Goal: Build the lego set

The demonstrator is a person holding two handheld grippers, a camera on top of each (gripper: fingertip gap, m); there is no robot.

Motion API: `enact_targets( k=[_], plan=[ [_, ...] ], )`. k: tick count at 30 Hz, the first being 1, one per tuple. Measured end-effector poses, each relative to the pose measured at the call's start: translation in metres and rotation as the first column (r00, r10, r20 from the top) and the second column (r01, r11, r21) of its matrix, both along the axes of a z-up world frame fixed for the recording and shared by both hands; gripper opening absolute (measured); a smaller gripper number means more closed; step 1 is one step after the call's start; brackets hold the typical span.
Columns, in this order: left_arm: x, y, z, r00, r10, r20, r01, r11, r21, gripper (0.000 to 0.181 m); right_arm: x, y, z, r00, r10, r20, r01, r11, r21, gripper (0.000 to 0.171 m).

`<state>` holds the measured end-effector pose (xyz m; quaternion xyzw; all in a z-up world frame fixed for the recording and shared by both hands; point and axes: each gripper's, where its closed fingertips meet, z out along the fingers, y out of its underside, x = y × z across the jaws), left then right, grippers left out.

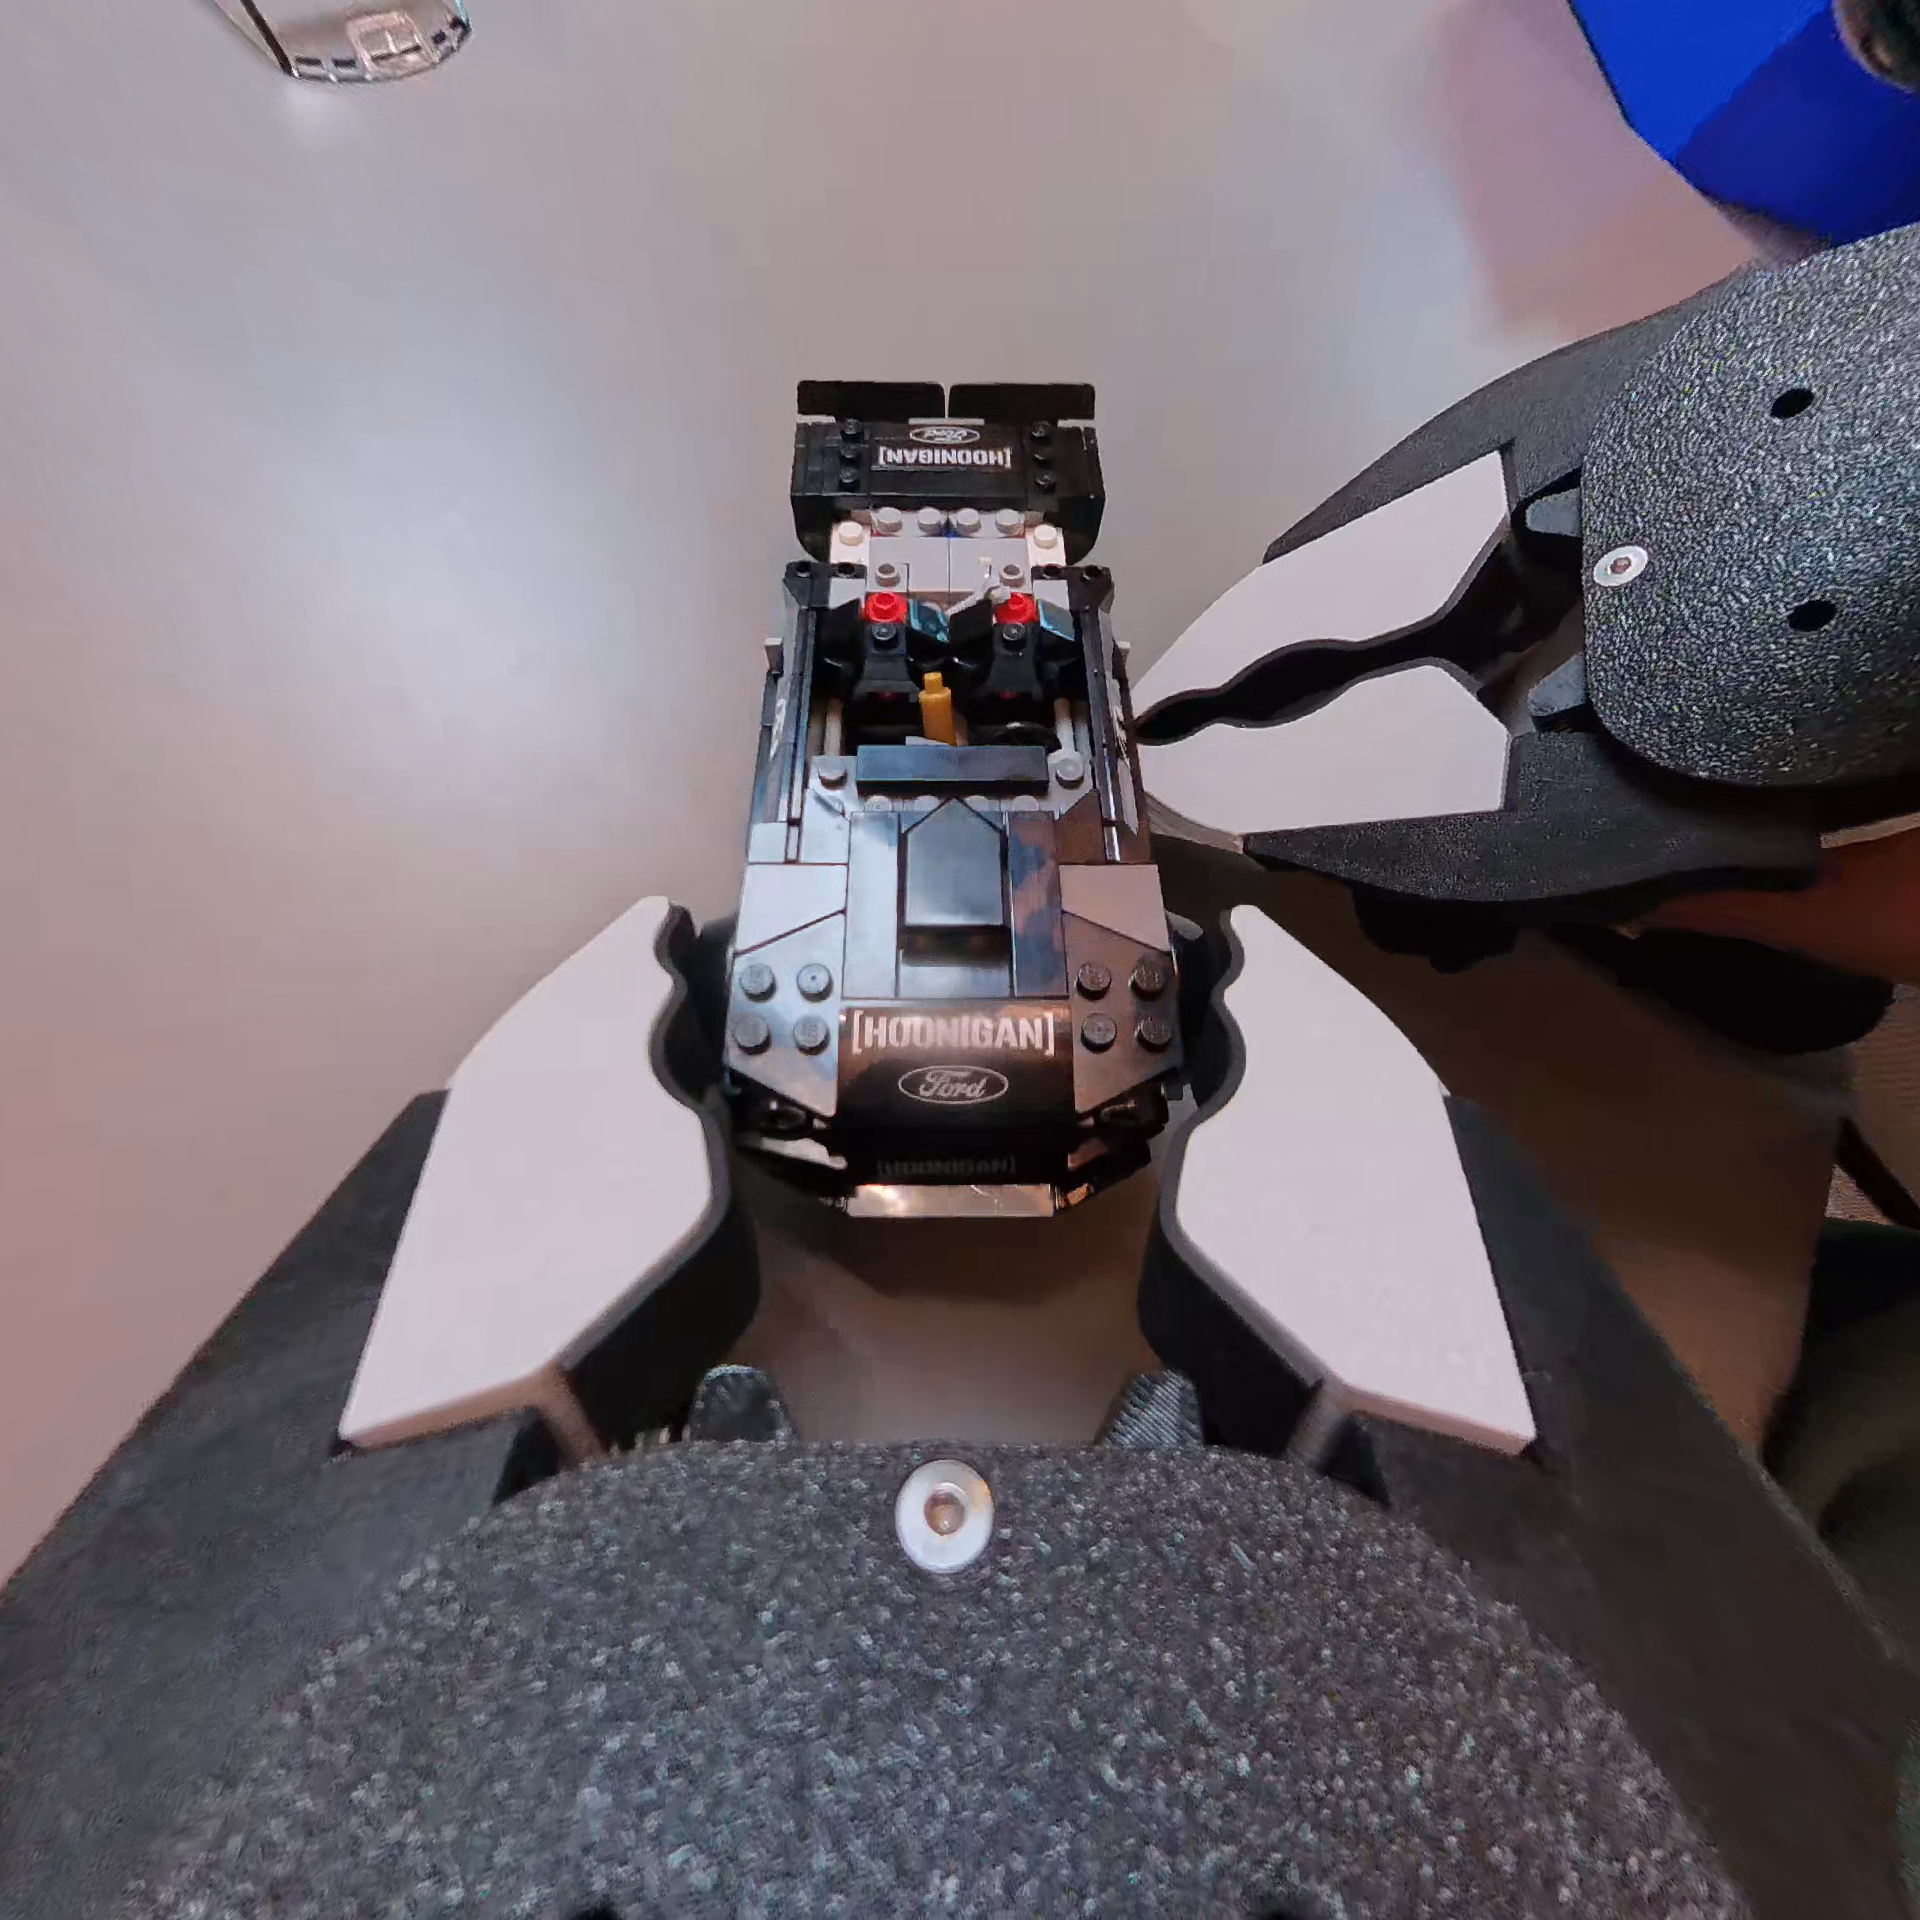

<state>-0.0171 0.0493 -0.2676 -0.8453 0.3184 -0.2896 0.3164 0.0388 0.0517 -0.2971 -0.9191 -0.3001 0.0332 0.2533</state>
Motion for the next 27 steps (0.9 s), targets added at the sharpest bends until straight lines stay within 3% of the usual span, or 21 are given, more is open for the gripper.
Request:
enact_targets(
  k=[7,18,27],
  plan=[
    [0.001,0.002,0.005,1.0,-0.012,-0.02,0.012,1.0,-0.014,0.093,0.0,0.0,0.0,1.0,-0.002,0.001,0.002,1.0,-0.009,0.0],
    [0.003,0.011,0.021,0.997,-0.02,0.077,0.031,0.989,-0.143,0.092,-0.001,0.001,0.0,1.0,-0.011,-0.027,0.011,1.0,-0.029,0.001],
    [0.004,0.018,0.029,0.998,-0.054,0.036,0.06,0.983,-0.172,0.092,-0.002,0.002,0.0,0.999,-0.016,-0.038,0.014,0.999,-0.037,0.0]
  ],
)
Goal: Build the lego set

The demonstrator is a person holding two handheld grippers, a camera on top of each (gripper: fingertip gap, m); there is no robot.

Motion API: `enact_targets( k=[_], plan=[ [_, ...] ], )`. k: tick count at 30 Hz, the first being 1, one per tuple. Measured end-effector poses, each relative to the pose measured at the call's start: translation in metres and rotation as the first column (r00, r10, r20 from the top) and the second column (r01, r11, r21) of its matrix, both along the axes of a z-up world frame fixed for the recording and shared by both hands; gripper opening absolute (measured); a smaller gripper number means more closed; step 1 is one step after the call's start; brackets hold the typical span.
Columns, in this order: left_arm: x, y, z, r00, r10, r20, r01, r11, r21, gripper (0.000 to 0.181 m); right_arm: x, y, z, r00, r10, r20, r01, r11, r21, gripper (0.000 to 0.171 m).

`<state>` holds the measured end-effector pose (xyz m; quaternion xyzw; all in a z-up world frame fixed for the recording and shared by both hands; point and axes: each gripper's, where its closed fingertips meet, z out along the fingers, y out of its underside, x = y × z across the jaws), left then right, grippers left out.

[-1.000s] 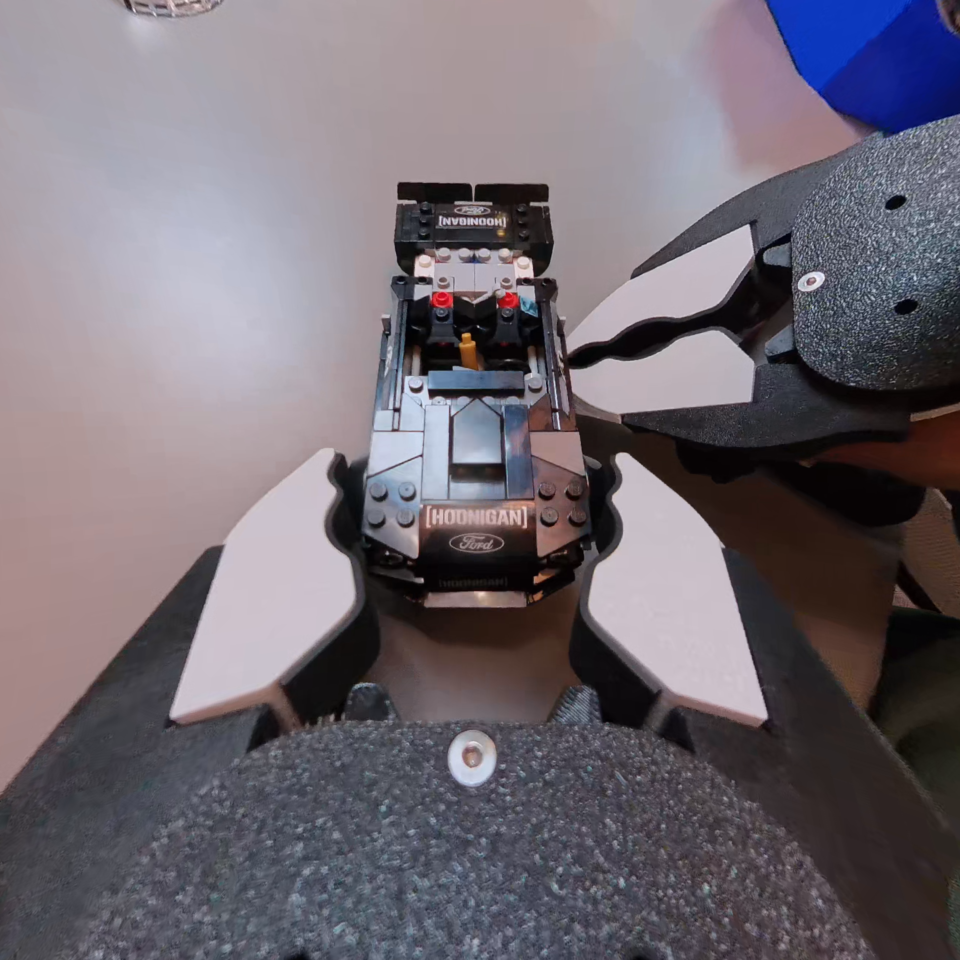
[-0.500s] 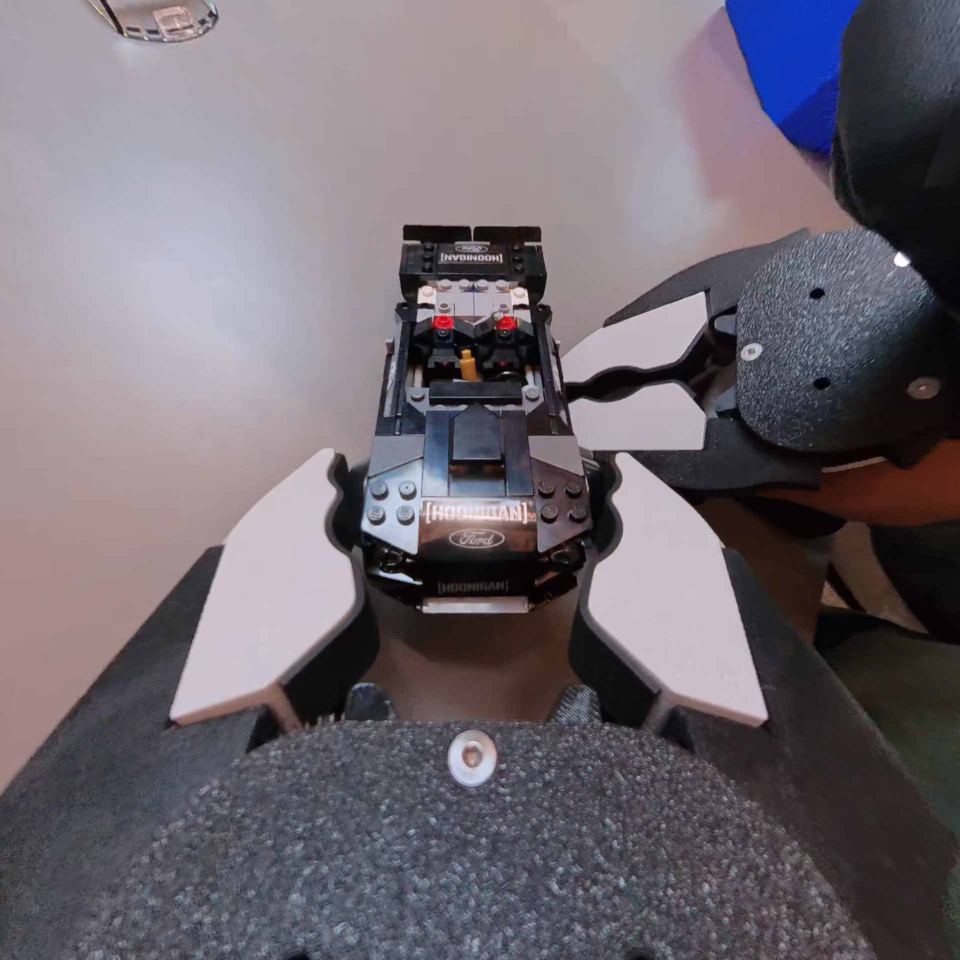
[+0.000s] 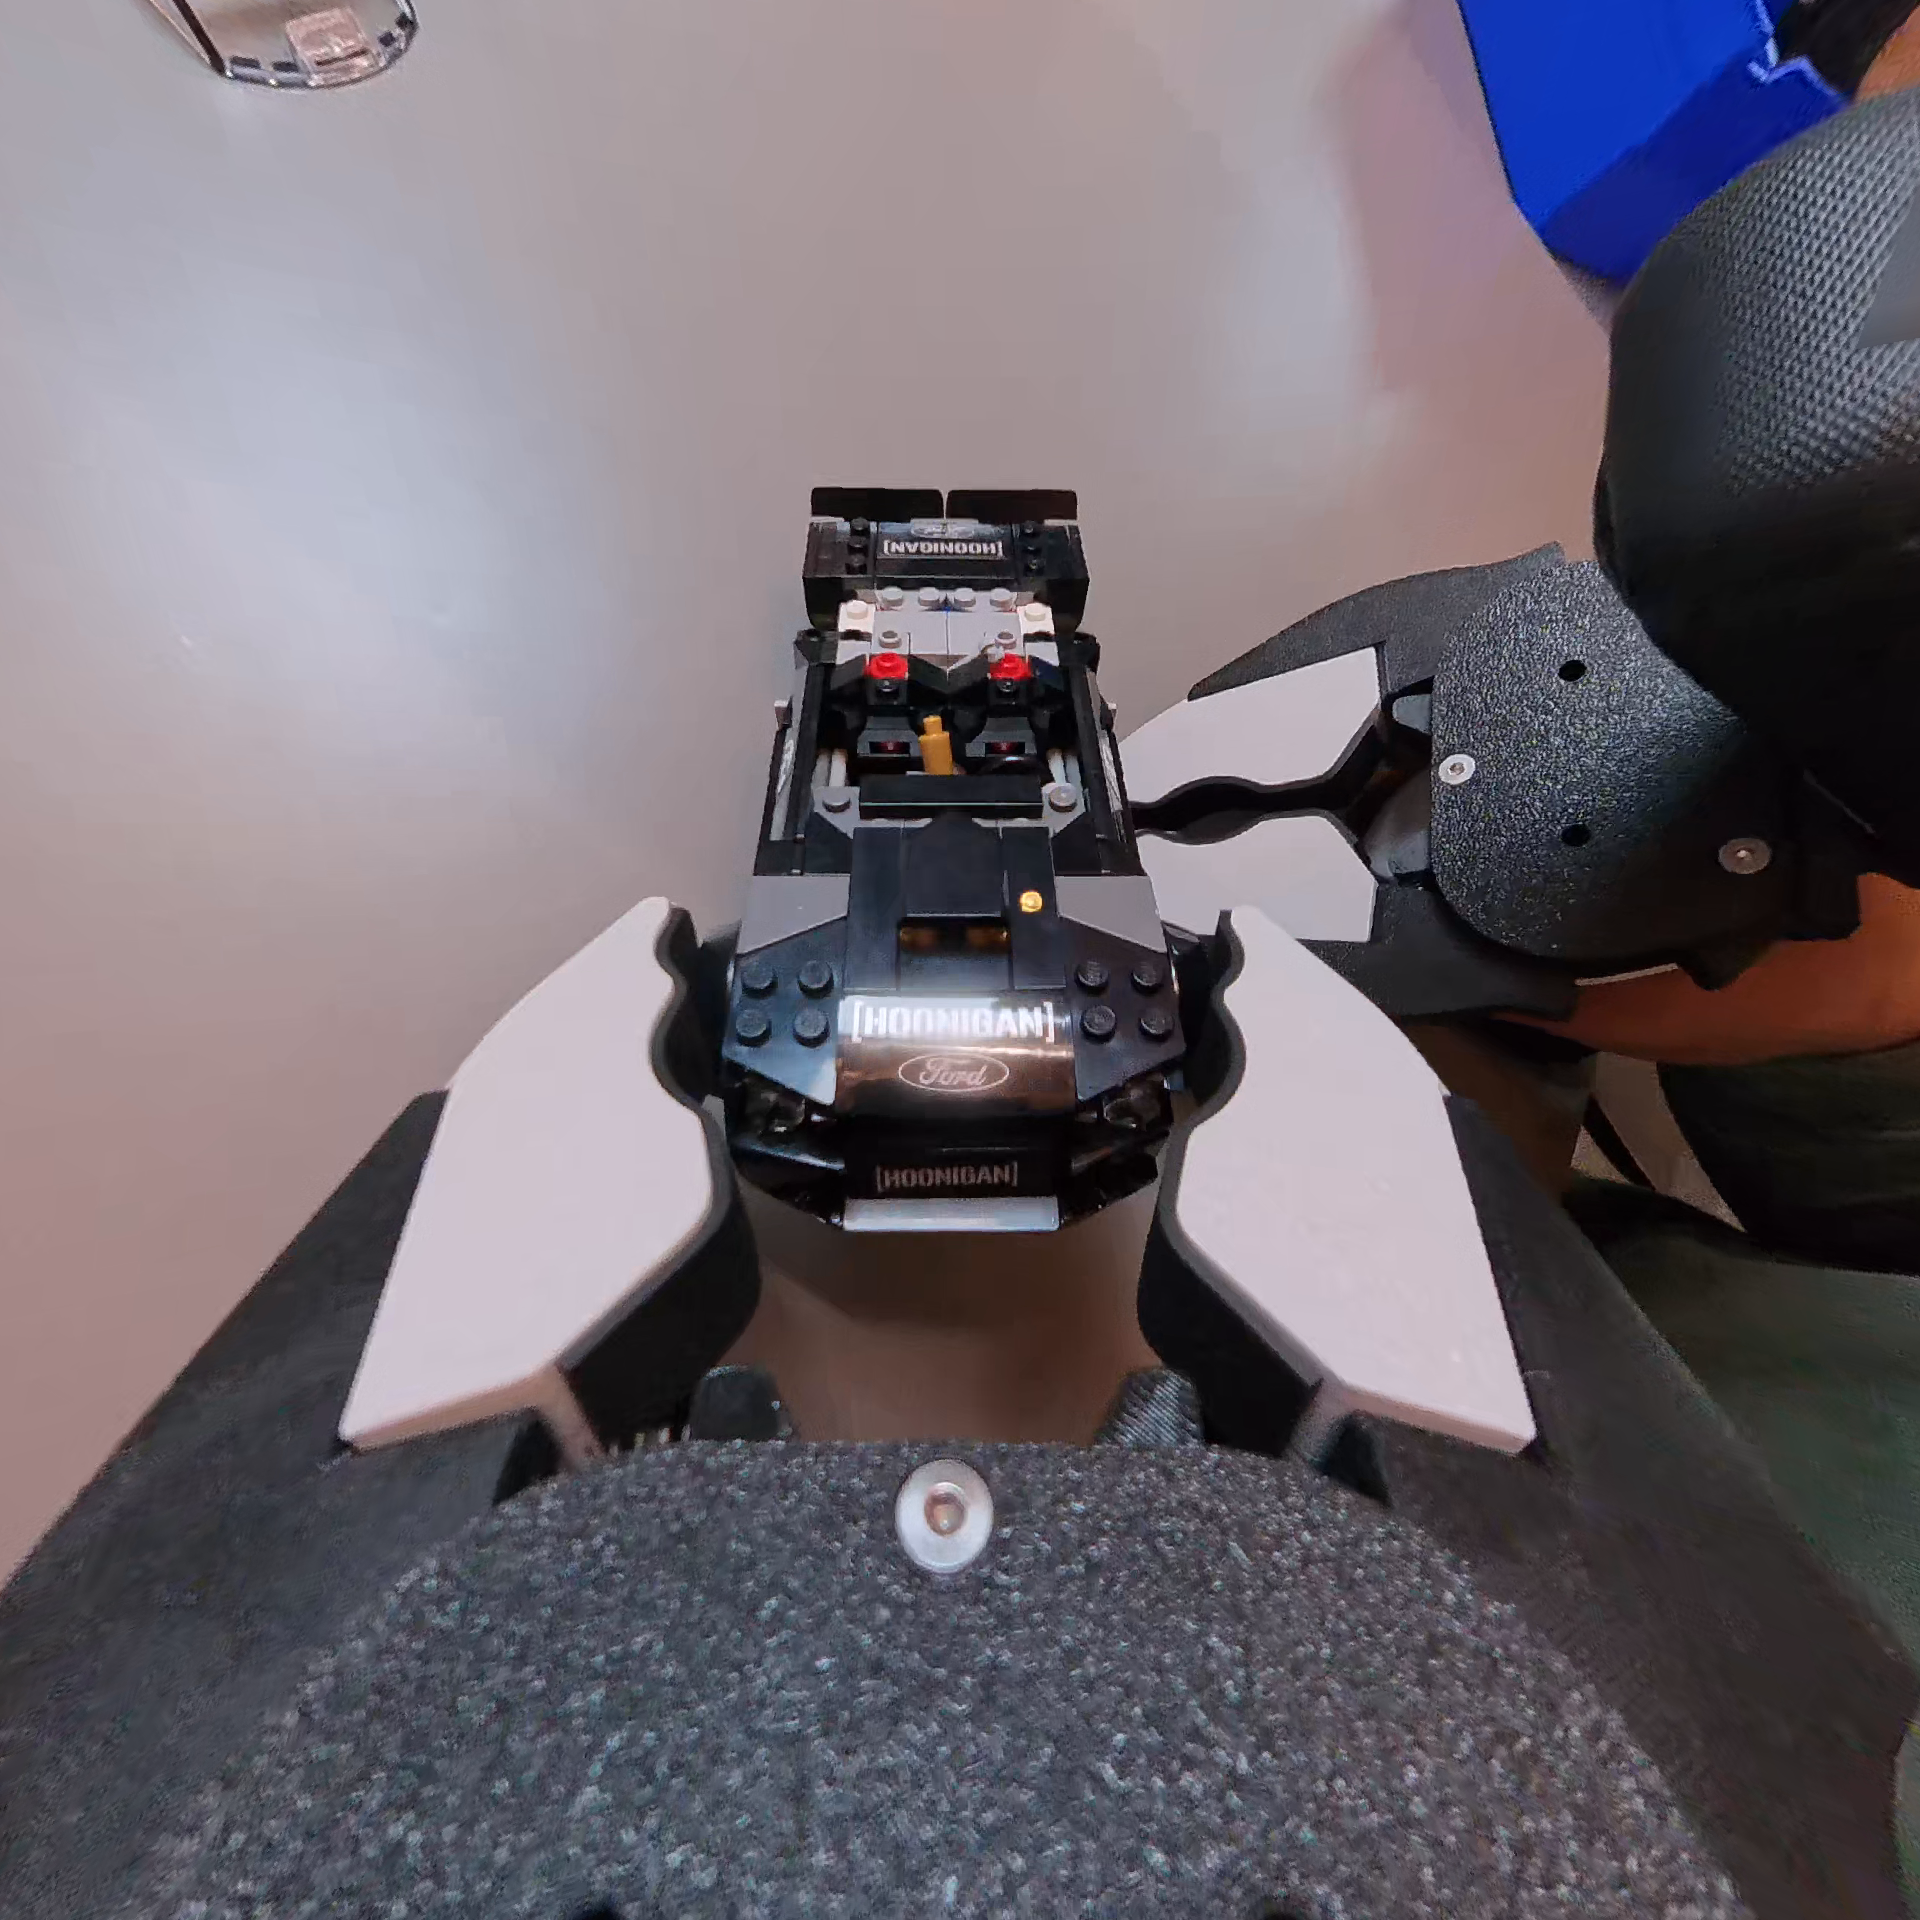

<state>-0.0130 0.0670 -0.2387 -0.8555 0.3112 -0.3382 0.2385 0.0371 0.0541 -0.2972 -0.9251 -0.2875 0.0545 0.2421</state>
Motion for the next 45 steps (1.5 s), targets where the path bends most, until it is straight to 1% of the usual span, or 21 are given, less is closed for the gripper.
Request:
enact_targets(
  k=[6,17,24,26,29,31,34,37,40,45],
  plan=[
    [0.002,0.007,0.007,0.998,-0.018,-0.065,0.02,0.999,0.034,0.092,-0.001,0.002,0.0,1.0,-0.005,-0.012,0.005,1.0,-0.002,0.0],
    [0.005,0.009,0.008,0.982,-0.03,-0.185,0.054,0.991,0.126,0.092,-0.002,0.003,0.0,1.0,-0.008,-0.03,0.008,1.0,-0.005,0.0],
    [0.002,0.007,0.005,0.982,-0.042,-0.184,0.068,0.988,0.139,0.093,-0.002,0.003,0.0,1.0,-0.005,-0.031,0.005,1.0,-0.001,0.0],
    [-0.001,0.006,0.001,0.983,-0.066,-0.172,0.094,0.982,0.164,0.092,-0.002,0.003,0.0,0.999,-0.001,-0.039,0.001,1.0,0.007,0.0],
    [-0.014,0.003,-0.018,0.977,-0.126,-0.171,0.158,0.968,0.193,0.092,0.0,0.0,0.0,0.998,0.018,-0.065,-0.016,1.0,0.023,0.0],
    [-0.026,0.003,-0.032,0.973,-0.153,-0.174,0.186,0.962,0.198,0.092,0.002,-0.003,0.004,0.996,0.036,-0.082,-0.032,0.998,0.054,0.0],
    [-0.042,0.005,-0.053,0.966,-0.187,-0.177,0.222,0.954,0.202,0.093,0.005,-0.005,0.016,0.991,0.085,-0.107,-0.068,0.985,0.157,0.0],
    [-0.048,0.007,-0.053,0.962,-0.21,-0.176,0.248,0.94,0.236,0.093,0.006,-0.003,0.035,0.977,0.118,-0.177,-0.064,0.956,0.286,0.0],
    [-0.053,0.012,-0.058,0.943,-0.226,-0.244,0.293,0.911,0.289,0.092,0.01,0.002,0.049,0.964,0.123,-0.236,-0.024,0.924,0.381,0.004],
    [-0.061,0.014,-0.058,0.911,-0.259,-0.322,0.369,0.862,0.348,0.092,0.01,0.005,0.06,0.951,0.149,-0.27,-0.012,0.892,0.451,0.007]
  ],
)
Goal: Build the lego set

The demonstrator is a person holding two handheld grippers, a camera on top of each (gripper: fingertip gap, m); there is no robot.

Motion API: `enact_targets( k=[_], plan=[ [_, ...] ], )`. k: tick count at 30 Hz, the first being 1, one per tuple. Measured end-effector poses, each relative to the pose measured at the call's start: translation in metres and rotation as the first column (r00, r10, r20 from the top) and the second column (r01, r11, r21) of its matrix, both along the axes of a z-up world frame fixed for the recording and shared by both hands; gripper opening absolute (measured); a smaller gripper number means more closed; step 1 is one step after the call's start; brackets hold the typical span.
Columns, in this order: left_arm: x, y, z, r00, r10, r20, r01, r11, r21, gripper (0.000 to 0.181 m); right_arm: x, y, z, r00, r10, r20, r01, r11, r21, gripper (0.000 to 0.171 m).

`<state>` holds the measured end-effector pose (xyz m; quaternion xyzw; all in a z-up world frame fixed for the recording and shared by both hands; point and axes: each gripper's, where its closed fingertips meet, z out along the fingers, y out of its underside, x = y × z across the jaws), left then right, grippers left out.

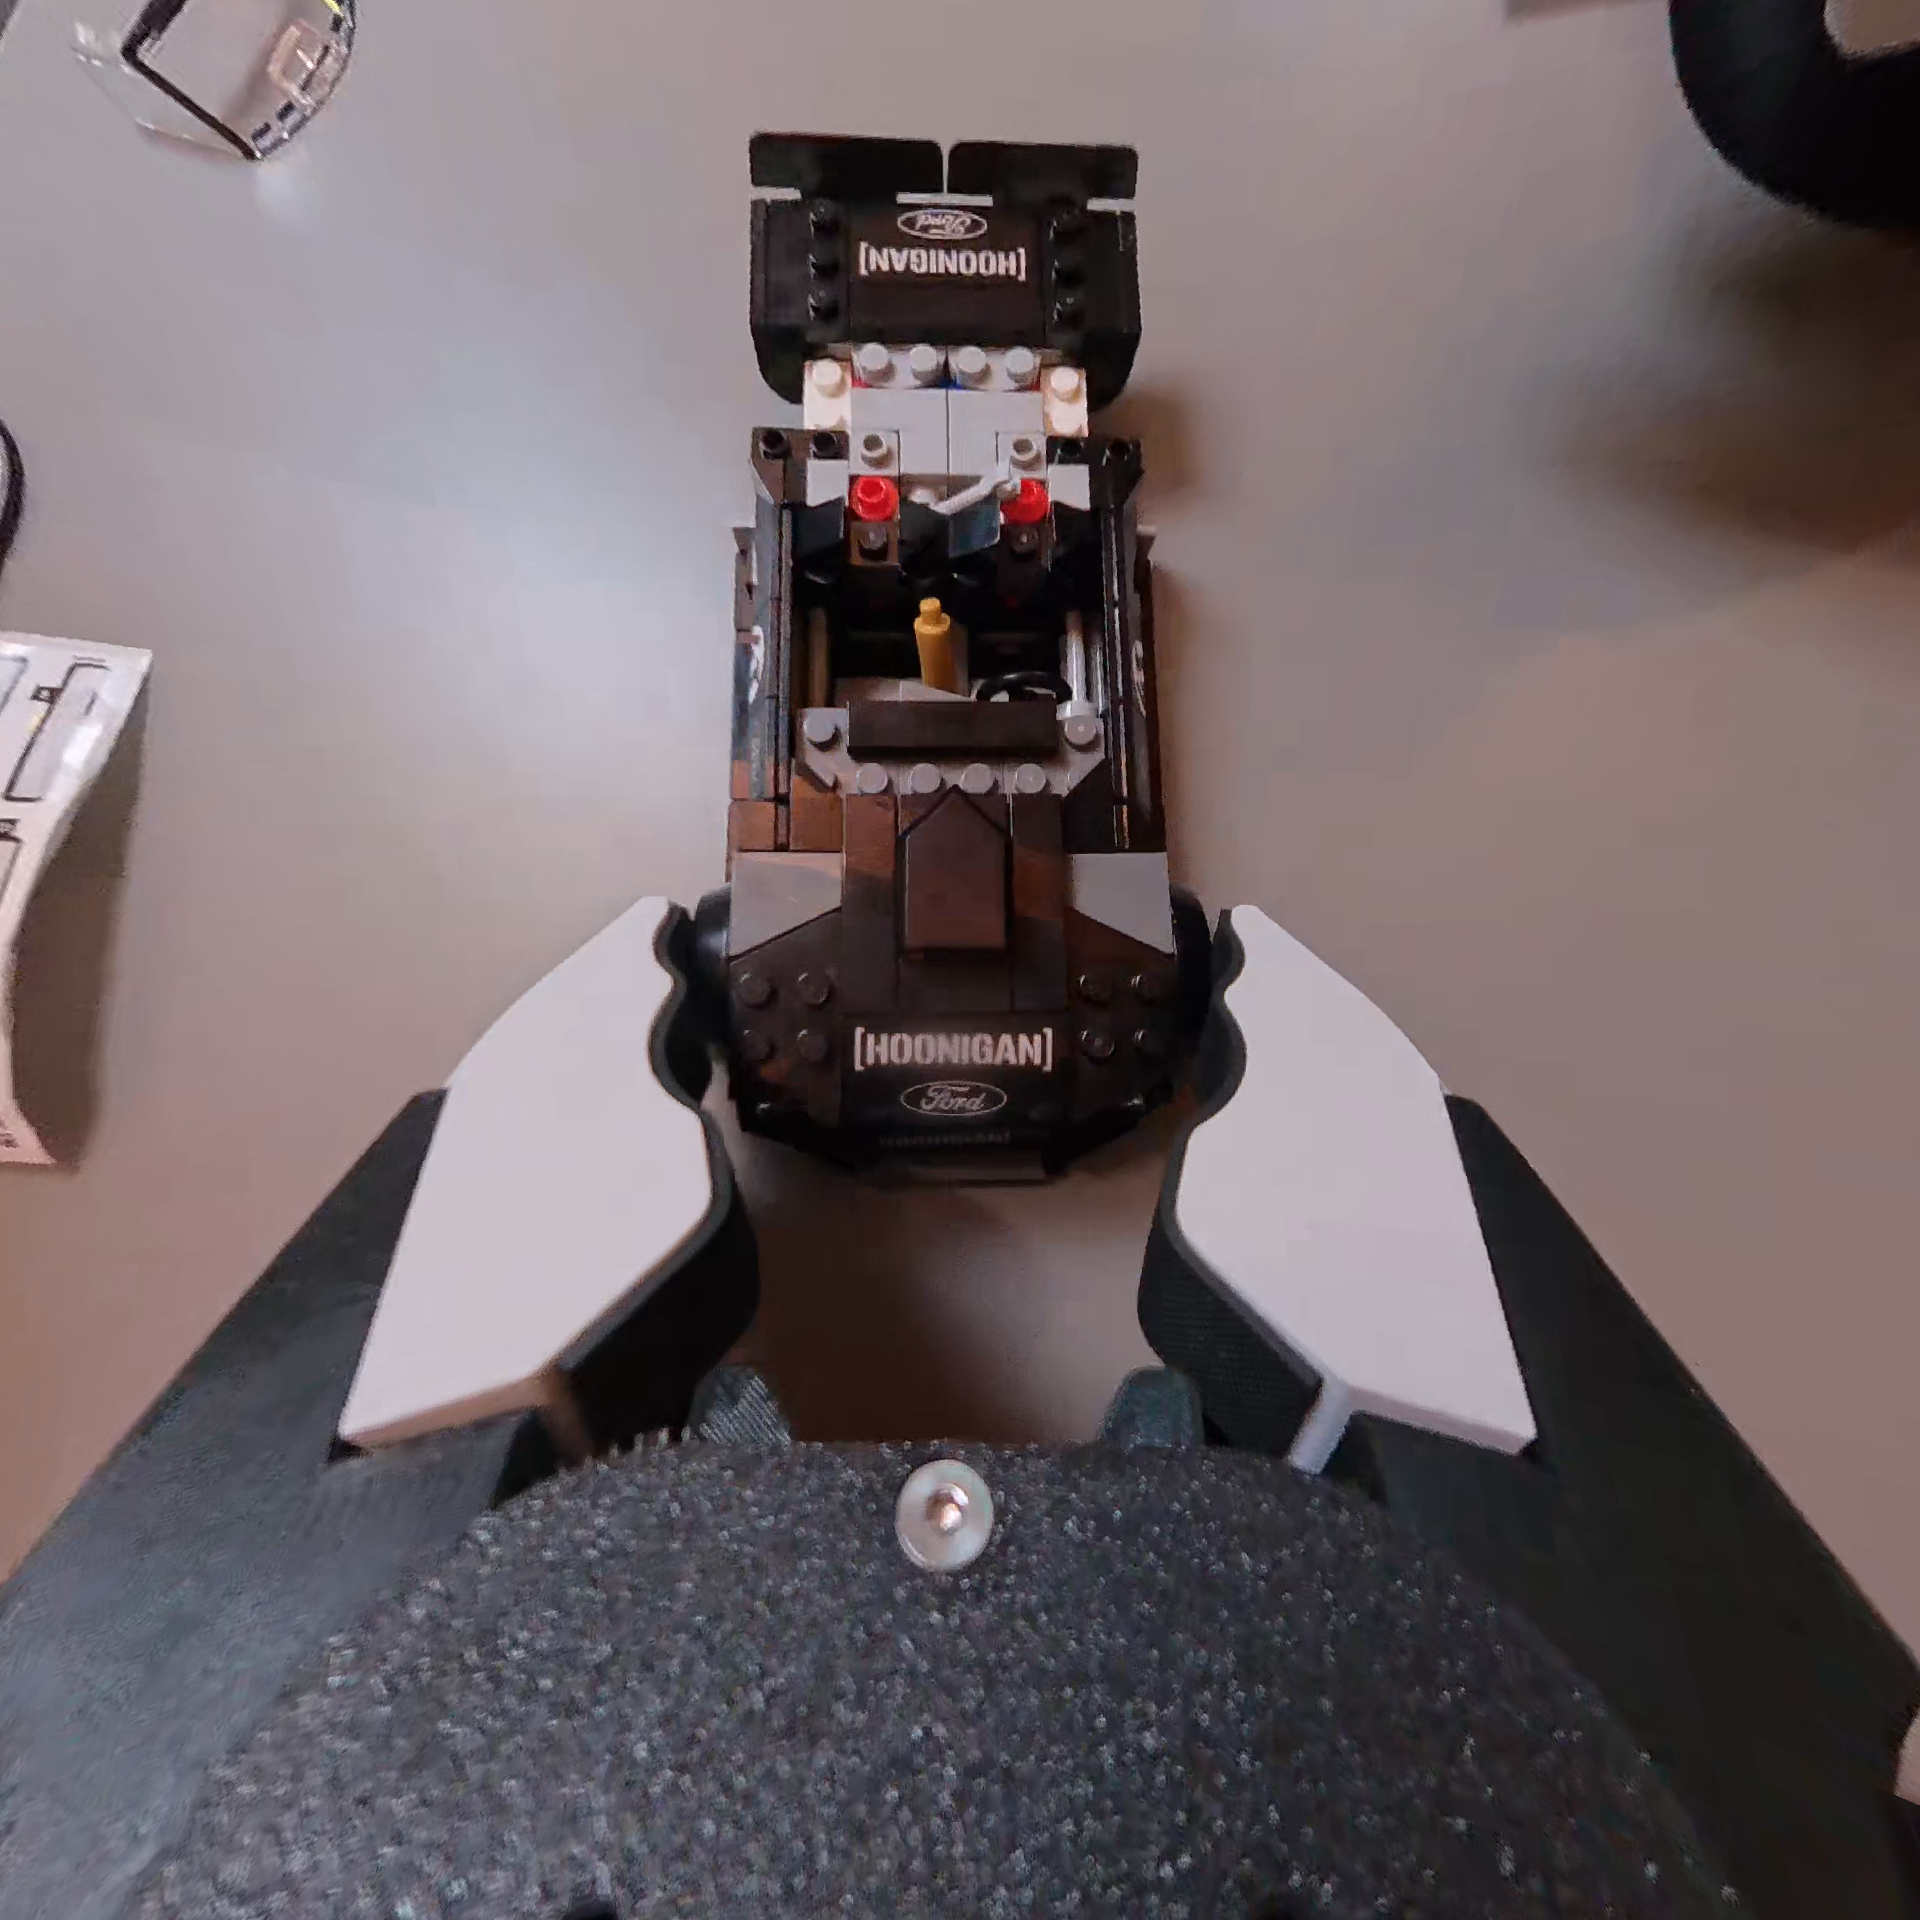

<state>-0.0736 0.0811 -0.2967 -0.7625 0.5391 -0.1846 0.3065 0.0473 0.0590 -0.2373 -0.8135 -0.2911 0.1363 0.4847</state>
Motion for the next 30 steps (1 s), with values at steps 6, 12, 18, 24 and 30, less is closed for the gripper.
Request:
enact_targets(
  k=[6,12,18,24,30],
  plan=[
    [-0.002,-0.002,0.002,0.999,-0.046,0.009,0.045,0.998,0.036,0.109,-0.016,0.006,0.027,0.994,0.097,-0.047,-0.092,0.99,0.106,0.021],
    [0.0,0.006,0.082,0.911,0.045,0.41,-0.113,0.983,0.144,0.096,-0.034,0.03,0.088,0.969,0.233,-0.077,-0.202,0.936,0.29,0.038],
    [-0.033,0.03,0.14,0.725,0.187,0.662,-0.417,0.885,0.207,0.015,-0.063,0.081,0.149,0.941,0.305,-0.151,-0.21,0.869,0.448,0.045],
    [-0.048,0.04,0.138,0.695,0.229,0.682,-0.519,0.816,0.255,0.001,-0.093,0.142,0.19,0.938,0.275,-0.212,-0.11,0.813,0.571,0.0],
    [-0.058,0.05,0.131,0.708,0.28,0.648,-0.589,0.742,0.322,0.001,-0.143,0.193,0.215,0.936,0.247,-0.252,-0.049,0.799,0.6,0.0]
  ],
)
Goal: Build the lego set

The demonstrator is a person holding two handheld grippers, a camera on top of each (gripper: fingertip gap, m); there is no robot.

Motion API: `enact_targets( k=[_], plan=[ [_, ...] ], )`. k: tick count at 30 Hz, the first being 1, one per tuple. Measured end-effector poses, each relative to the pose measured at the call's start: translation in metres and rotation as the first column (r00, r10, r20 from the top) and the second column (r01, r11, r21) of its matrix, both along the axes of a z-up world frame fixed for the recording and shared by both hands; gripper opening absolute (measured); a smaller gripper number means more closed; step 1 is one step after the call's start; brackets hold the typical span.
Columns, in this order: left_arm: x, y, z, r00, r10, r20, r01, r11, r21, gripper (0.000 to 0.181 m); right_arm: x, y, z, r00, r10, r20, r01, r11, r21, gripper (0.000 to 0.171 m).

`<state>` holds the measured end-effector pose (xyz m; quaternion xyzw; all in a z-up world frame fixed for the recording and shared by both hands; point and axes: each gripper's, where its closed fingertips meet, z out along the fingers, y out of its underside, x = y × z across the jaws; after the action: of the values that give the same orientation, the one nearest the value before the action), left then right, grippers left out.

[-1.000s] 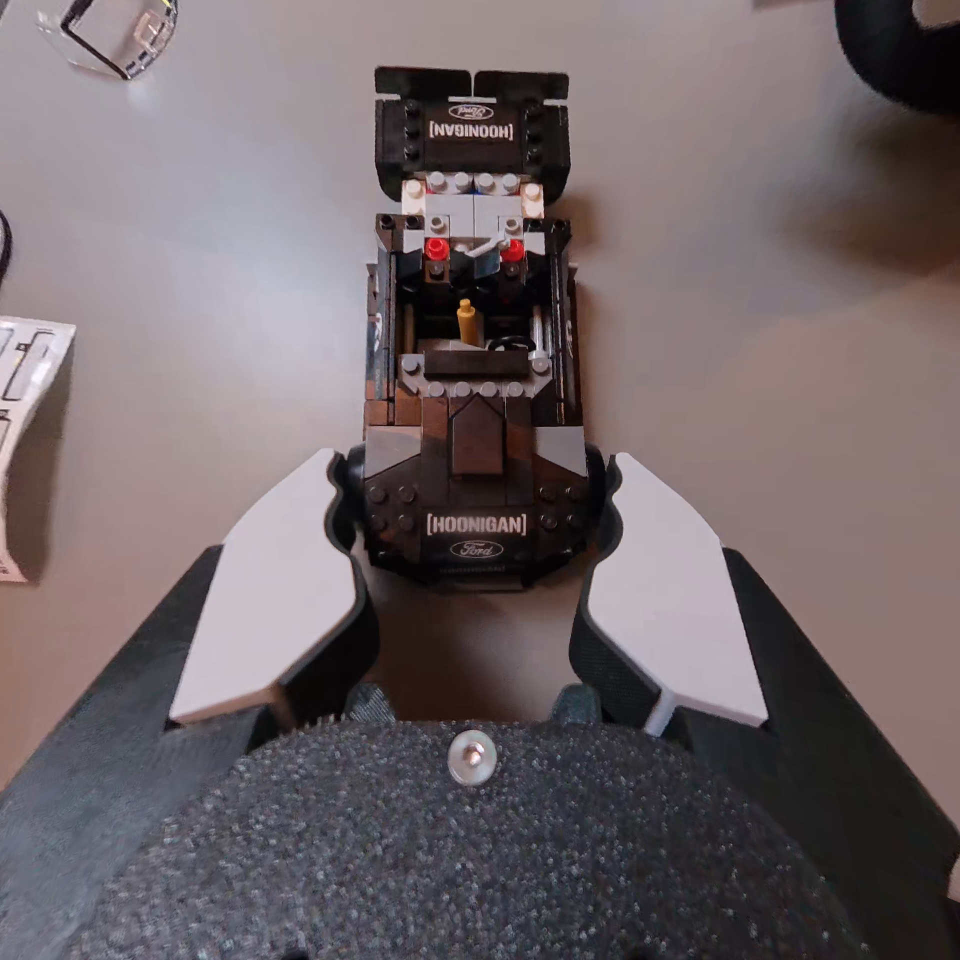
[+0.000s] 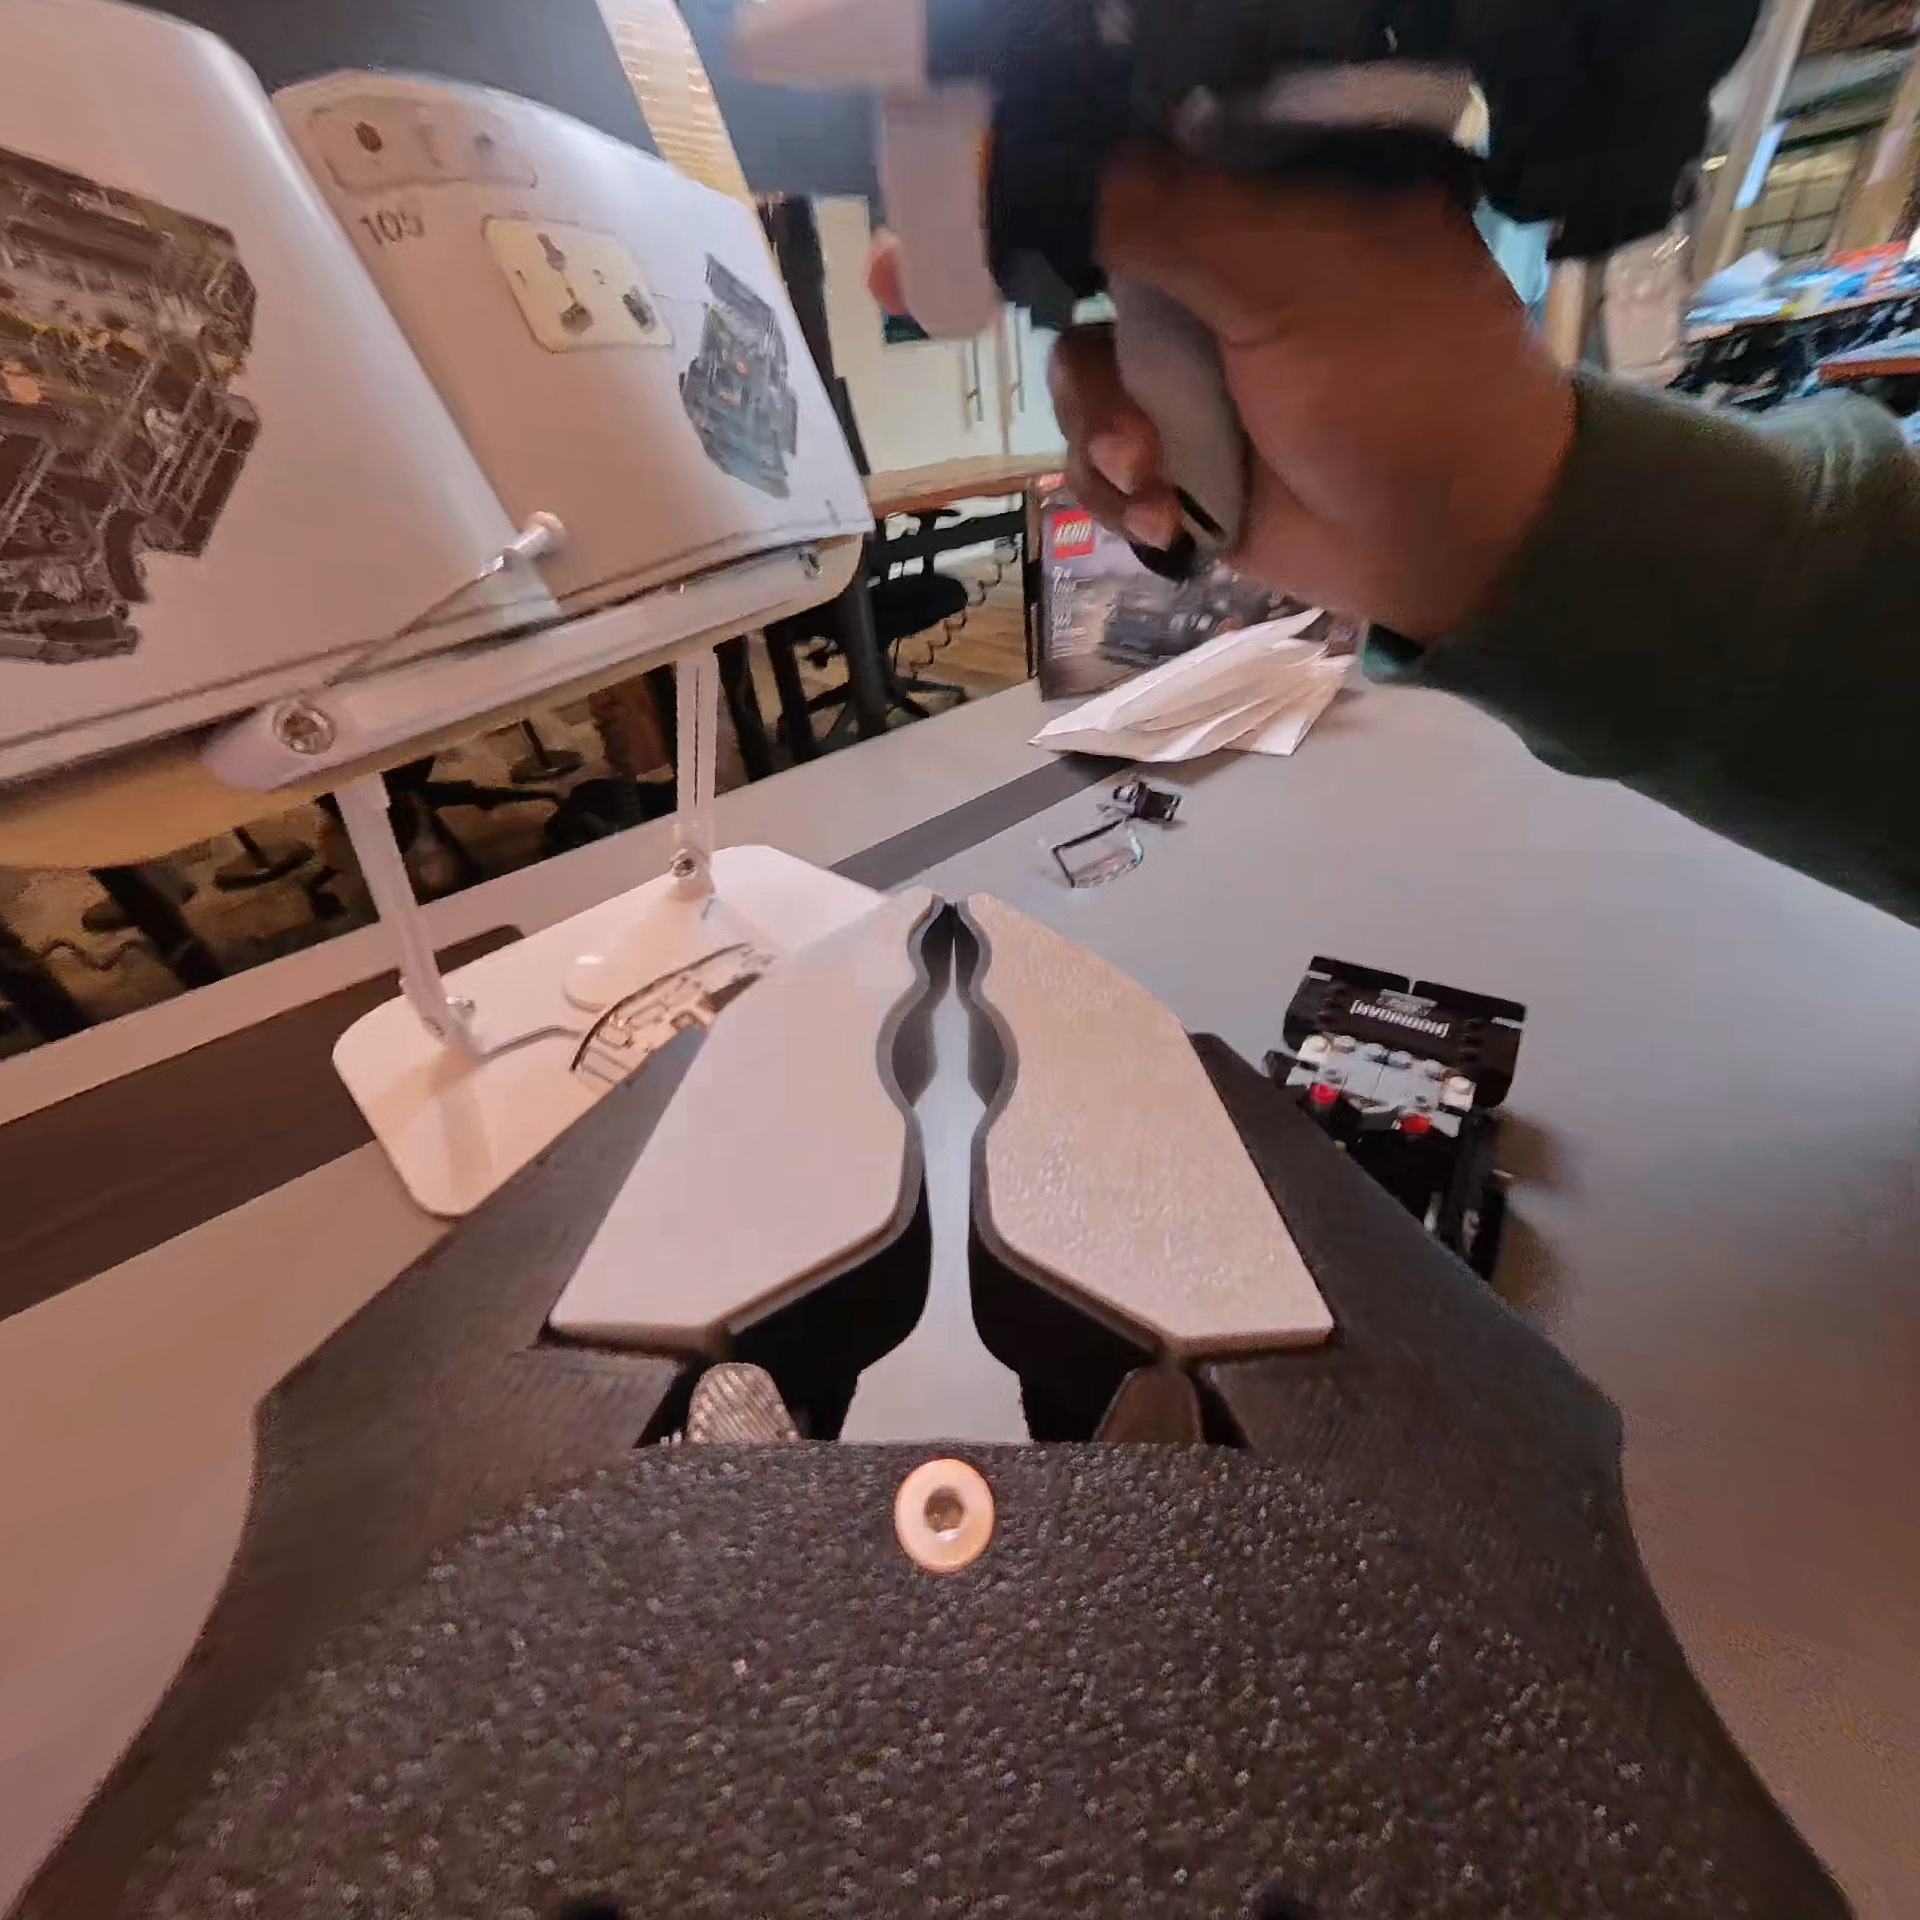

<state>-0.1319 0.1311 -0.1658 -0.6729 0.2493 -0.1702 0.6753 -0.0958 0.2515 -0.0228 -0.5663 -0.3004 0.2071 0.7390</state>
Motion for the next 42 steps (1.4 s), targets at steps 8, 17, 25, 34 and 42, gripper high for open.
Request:
enact_targets(
  k=[8,17,25,34,42],
  plan=[
    [0.014,-0.003,-0.027,0.994,-0.051,-0.095,0.047,0.998,-0.047,0.001,-0.052,0.064,0.007,1.0,0.004,-0.012,-0.005,0.998,-0.063,0.0],
    [0.025,-0.011,-0.036,0.981,-0.119,-0.152,0.107,0.991,-0.086,0.001,-0.039,0.072,-0.006,0.997,-0.048,0.061,0.05,0.998,-0.034,0.0],
    [0.019,-0.011,-0.019,0.99,-0.069,-0.122,0.064,0.997,-0.041,0.001,-0.02,0.073,-0.003,0.993,-0.08,0.089,0.08,0.997,-0.002,0.001],
    [0.015,-0.056,0.049,0.996,-0.086,-0.004,0.086,0.996,0.031,0.0,0.022,0.02,-0.027,0.98,-0.019,0.198,0.012,0.999,0.039,0.0],
    [-0.222,-0.101,0.091,0.925,0.364,-0.111,-0.376,0.919,-0.115,0.0,0.118,-0.055,-0.087,0.96,-0.022,0.28,0.044,0.996,-0.072,0.0]
  ],
)
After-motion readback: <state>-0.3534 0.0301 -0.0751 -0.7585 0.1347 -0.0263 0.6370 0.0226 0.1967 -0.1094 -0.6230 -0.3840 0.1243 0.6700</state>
